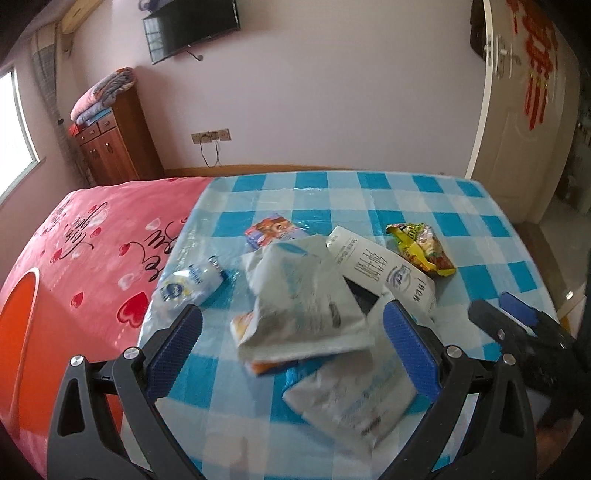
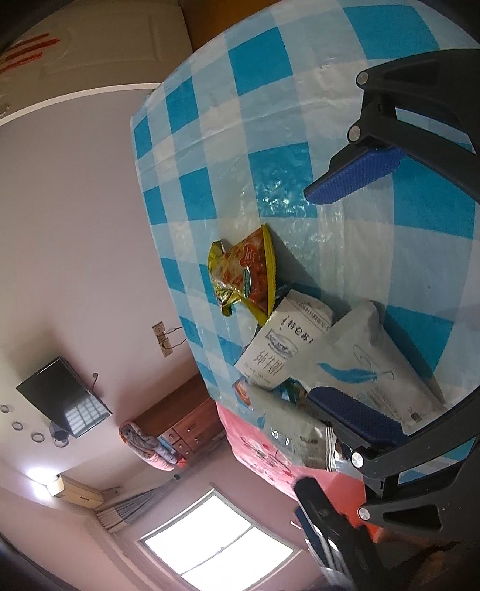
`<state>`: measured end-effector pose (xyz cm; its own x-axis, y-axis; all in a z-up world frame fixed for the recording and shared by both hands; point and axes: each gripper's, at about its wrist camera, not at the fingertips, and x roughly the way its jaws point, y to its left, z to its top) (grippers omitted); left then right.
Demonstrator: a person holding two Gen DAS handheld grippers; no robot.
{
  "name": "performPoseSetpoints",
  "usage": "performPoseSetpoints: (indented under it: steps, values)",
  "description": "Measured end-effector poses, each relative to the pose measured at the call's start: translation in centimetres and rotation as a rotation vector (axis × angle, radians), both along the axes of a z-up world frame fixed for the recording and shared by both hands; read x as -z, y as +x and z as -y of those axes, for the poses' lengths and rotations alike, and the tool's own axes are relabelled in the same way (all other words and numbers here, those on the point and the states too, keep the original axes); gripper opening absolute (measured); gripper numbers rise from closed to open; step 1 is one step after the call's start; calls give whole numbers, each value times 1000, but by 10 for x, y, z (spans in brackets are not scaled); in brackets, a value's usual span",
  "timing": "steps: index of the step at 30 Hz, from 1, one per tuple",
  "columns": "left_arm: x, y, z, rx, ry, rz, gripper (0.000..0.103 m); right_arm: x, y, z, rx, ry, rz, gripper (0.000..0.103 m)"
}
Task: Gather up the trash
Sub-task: 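Grasp the white plastic bag with the left tool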
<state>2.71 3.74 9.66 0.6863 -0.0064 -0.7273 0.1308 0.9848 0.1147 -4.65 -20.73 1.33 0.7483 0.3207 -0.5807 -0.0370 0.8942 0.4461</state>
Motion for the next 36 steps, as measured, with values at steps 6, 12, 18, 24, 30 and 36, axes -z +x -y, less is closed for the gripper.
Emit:
performPoseSetpoints:
  steps: [6, 12, 18, 24, 30, 36]
  values:
    - [17, 30, 13, 2, 52, -65, 99, 3, 6, 7, 1, 7, -15, 98]
    - [27, 45, 19, -7, 97, -95, 99, 10, 10, 13, -9, 52, -46, 98]
    - [27, 54, 17, -28, 112, -108, 98, 13, 13, 15, -18, 68, -57, 98]
    - [29, 61, 9, -59, 64, -144, 80, 14, 13, 15, -21, 72, -62, 98]
    - [30, 60, 5, -72, 40, -145, 74, 15, 13, 13, -31, 71, -63, 98]
    - [26, 58, -5, -112, 3, -136, 56, 15, 14, 9, -52, 84, -67, 98]
